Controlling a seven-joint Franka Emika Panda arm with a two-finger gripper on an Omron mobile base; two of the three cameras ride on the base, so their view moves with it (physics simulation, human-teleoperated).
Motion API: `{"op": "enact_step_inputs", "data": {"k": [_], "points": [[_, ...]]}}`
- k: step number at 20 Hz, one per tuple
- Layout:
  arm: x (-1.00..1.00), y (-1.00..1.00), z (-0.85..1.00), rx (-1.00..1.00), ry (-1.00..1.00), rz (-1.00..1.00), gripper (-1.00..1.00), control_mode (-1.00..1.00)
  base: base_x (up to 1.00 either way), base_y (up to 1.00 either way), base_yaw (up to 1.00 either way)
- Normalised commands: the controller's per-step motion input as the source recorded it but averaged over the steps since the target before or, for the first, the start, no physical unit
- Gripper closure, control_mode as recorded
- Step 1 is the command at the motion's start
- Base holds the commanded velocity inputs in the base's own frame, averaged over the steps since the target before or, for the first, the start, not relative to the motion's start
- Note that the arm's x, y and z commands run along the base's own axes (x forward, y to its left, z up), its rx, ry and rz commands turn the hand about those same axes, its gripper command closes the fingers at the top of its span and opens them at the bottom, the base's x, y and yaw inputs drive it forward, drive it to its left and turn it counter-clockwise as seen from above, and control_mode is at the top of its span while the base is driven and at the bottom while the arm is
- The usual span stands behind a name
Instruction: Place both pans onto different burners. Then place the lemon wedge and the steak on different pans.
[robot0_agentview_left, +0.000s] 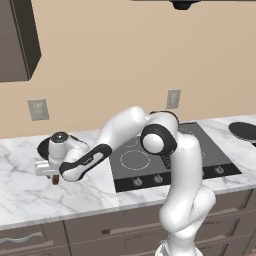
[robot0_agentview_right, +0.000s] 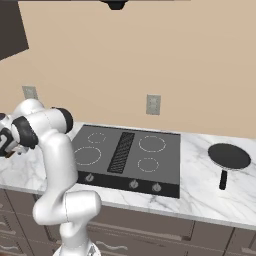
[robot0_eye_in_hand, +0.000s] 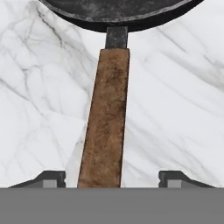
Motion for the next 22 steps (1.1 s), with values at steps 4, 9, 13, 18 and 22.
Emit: {"op": "enact_step_inputs", "data": {"k": [4, 9, 13, 18, 22], "points": [[0.00, 0.00, -0.03, 0.00, 0.01, 0.00, 1.00, -1.00, 0.00, 0.00, 0.00], [0.01, 0.02, -0.15, 0.00, 0.00, 0.00, 1.00, -1.00, 0.00, 0.00, 0.00], [0.02, 0.00, -0.05, 0.00, 0.00, 0.00, 1.00, -1.00, 0.00, 0.00, 0.00], [0.00, 0.00, 0.04, 0.00, 0.00, 0.00, 1.00, -1.00, 0.00, 0.00, 0.00], [-0.13, -0.07, 0.11, 0.00, -0.02, -0.07, 1.00, -1.00, 0.00, 0.00, 0.00]]}}
